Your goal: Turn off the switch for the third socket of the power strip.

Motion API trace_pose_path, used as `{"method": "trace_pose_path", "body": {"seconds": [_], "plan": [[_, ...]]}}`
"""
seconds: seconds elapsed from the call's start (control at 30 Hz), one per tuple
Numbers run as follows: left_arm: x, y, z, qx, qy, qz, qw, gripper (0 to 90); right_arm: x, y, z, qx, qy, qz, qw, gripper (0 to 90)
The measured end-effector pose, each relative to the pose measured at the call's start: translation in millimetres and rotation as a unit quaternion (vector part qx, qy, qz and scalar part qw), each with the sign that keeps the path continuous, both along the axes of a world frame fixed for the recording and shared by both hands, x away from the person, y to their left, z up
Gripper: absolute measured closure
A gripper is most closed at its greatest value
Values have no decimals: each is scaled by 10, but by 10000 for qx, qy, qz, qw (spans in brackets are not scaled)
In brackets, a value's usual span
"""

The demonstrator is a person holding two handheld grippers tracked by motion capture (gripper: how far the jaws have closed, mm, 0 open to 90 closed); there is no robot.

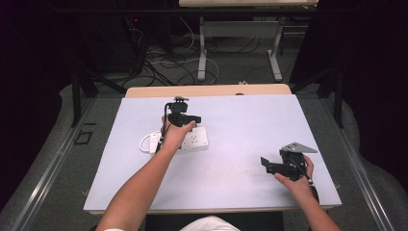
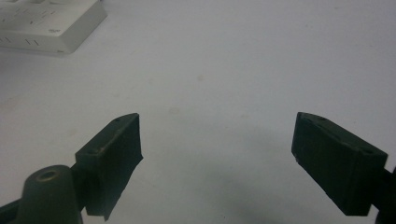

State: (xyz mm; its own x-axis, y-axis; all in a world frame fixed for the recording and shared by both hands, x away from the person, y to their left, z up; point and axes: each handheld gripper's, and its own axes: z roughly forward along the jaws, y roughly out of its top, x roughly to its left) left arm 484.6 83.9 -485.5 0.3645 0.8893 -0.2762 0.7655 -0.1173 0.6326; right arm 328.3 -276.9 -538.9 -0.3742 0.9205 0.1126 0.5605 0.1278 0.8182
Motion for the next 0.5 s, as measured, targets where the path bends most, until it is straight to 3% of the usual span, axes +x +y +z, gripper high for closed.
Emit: {"method": "trace_pose_path", "body": {"seconds": [0.33,0.5], "plan": [[-98,-3,88,104,-281,-332,9990,372,2,-13,1,-6,-45,8,10000,154],[-168,-27,153,175,-478,-580,9970,354,0,-8,5,-17,-46,13,10000,154]]}}
